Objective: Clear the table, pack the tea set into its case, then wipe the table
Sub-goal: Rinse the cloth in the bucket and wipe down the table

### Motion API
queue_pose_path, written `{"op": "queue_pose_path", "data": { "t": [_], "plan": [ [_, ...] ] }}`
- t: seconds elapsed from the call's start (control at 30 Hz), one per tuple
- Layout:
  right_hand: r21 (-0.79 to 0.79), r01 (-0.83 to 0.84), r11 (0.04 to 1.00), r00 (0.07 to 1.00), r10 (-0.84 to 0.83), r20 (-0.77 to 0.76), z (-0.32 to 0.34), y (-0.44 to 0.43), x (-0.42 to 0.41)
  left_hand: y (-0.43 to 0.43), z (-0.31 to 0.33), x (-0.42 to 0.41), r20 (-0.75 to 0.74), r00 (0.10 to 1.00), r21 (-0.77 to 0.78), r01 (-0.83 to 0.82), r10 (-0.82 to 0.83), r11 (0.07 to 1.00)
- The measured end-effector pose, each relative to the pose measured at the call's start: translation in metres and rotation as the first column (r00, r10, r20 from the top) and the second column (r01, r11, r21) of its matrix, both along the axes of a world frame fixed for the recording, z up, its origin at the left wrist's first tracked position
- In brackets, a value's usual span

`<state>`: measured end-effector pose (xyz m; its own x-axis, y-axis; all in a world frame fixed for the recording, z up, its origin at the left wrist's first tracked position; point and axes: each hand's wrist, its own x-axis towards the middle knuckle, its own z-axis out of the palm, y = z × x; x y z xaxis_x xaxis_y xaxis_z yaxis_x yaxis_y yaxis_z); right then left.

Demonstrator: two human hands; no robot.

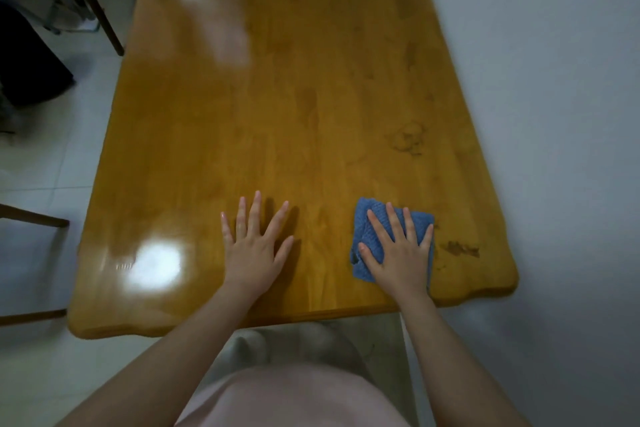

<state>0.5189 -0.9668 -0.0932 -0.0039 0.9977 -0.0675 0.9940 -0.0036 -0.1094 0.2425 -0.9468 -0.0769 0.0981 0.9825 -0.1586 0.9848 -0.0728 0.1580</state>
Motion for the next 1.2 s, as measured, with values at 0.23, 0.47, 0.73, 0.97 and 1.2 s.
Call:
{"op": "queue_pose_path", "data": {
  "t": [0.23,0.47,0.73,0.97,1.2],
  "plan": [
    [-0.025,0.005,1.000,1.000,-0.005,0.022,0.001,0.011,0.076,0.004,0.004,0.044,0.012,0.998,-0.006,-0.064,0.064,0.998],
    [-0.067,0.117,0.991,0.993,-0.115,0.026,0.000,0.017,0.059,0.001,0.007,0.057,0.020,0.996,-0.020,-0.091,0.092,0.996],
    [-0.055,-0.010,0.998,1.000,0.010,-0.003,0.001,0.032,-0.010,-0.003,0.006,0.043,0.008,0.999,0.033,-0.042,0.041,0.999],
    [-0.018,-0.018,1.000,0.998,0.019,0.061,0.005,0.002,0.025,0.000,0.013,0.038,-0.015,1.000,0.032,0.012,-0.011,0.999],
    [-0.062,0.098,0.993,0.993,-0.093,0.076,0.008,-0.014,0.081,0.007,0.013,0.060,-0.021,1.000,-0.019,0.009,-0.009,1.000]
  ]
}}
